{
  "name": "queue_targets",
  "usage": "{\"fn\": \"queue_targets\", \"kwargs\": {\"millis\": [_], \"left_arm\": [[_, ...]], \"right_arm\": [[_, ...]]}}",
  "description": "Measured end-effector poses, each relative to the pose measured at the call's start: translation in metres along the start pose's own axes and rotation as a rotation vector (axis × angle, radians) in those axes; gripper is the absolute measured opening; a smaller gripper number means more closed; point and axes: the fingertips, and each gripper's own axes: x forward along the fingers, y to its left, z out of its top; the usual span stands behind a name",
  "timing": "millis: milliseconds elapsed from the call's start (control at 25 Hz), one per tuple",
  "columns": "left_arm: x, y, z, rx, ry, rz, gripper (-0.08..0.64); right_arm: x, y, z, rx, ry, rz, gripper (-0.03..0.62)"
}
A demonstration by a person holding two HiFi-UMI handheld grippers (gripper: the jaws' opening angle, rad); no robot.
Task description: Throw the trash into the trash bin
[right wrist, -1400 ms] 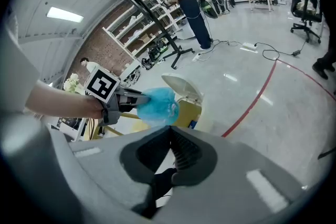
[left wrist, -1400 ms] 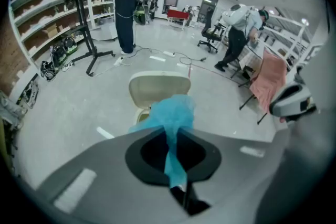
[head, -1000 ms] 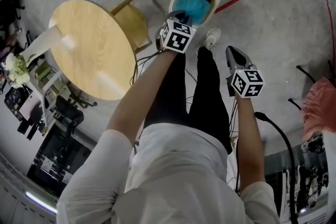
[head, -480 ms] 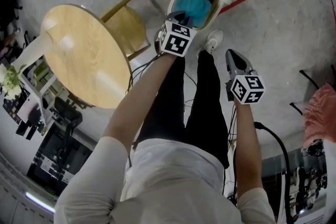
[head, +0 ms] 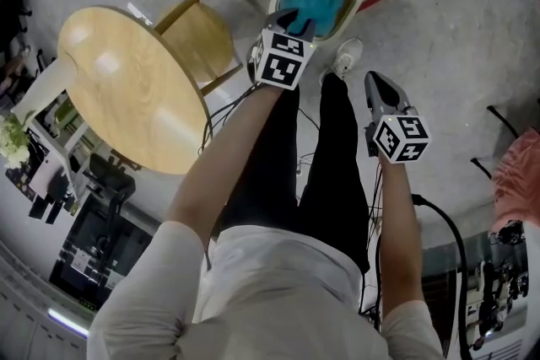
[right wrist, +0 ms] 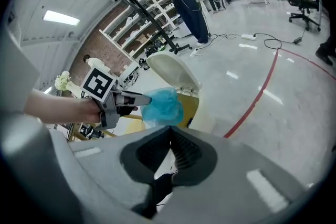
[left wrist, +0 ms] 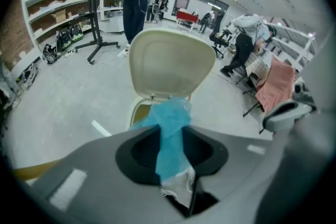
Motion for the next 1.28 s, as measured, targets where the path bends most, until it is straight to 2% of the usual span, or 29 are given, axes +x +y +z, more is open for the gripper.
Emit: {"fn": "queue_targets", "kwargs": {"millis": [200, 320, 920, 1280], "left_arm": [[-0.001, -0.002, -0.007, -0.001, 0.013, -0.023, 0.232], [-0.003, -0.003, -0.006, -0.006, 0.001, -0.026, 0.26], [-0.027, -0.012, -0.001, 0.002, -0.019, -0.033, 0.257], [-0.072, -0.031, 0.009, 0.024, -0.035, -0.064, 0.177]], "right_arm": [[0.002, 0.005, -0.002, 0.001, 0.0, 0.001, 0.0], [0.001, 0.006, -0.002, 0.001, -0.001, 0.002, 0.0], [-0.01, 0.02, 0.012, -0.023, -0.033, -0.012, 0.0], [-0.037, 0.056, 0.04, -0.056, -0.077, -0.013, 0.0]]}}
